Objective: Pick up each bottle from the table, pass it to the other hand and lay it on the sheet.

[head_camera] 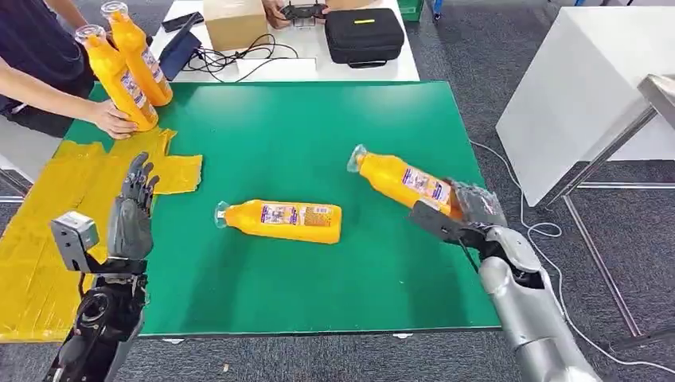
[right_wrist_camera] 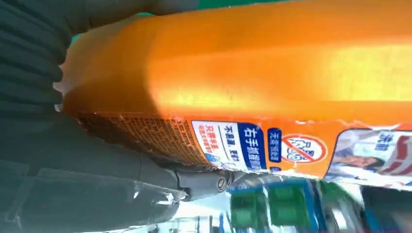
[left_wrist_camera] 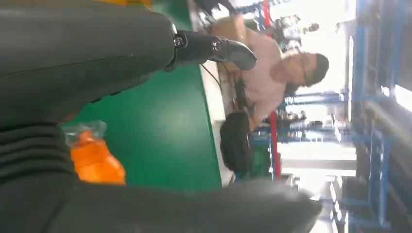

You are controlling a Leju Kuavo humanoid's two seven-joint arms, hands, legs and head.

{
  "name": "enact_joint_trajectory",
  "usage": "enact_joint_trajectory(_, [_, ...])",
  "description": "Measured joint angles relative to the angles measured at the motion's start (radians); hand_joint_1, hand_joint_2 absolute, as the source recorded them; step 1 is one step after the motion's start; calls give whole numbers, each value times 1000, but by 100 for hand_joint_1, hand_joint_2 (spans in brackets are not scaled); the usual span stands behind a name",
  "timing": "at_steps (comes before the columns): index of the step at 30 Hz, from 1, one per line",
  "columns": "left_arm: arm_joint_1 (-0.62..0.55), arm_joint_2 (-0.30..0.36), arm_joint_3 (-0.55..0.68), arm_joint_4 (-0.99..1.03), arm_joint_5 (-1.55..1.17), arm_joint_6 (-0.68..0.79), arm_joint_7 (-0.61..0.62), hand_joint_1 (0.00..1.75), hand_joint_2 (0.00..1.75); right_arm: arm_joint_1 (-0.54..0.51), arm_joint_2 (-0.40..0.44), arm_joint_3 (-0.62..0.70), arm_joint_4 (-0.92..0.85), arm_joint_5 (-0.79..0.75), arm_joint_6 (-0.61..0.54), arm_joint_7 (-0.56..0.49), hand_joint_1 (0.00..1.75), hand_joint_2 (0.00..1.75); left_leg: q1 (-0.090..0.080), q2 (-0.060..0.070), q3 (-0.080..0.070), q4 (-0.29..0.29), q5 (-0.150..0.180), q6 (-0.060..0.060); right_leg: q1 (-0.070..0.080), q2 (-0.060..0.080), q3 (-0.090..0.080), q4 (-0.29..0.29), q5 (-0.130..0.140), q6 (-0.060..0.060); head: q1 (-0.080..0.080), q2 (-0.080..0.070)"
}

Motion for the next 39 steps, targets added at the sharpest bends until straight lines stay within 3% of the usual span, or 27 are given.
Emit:
enact_joint_trajectory(5, [120,8,93,-97,75,-38,-14,0,175,48,-46,7,-151,-124,-40,-39,175,175,0,0,-1,0,-1,0,0,0,-1,0,-3,2,0,0])
enact_joint_trajectory(14, [191,1,120,-212,123,-92,3,0,175,52,-77,86,-252,-195,-97,-30,175,175,0,-1,-1,0,-1,1,-1,0,0,0,-2,2,0,0])
enact_joint_trajectory(30, [122,-18,71,-238,194,-155,54,0,175,-25,-31,172,-191,-271,-144,-34,175,175,0,-1,-1,0,0,1,-1,0,0,0,-2,2,0,0])
enact_joint_trajectory(39, [45,-81,-25,-238,166,-142,98,0,175,-111,99,250,-61,-300,-173,-14,175,175,0,0,-1,0,1,2,0,0,-1,0,-1,2,0,0])
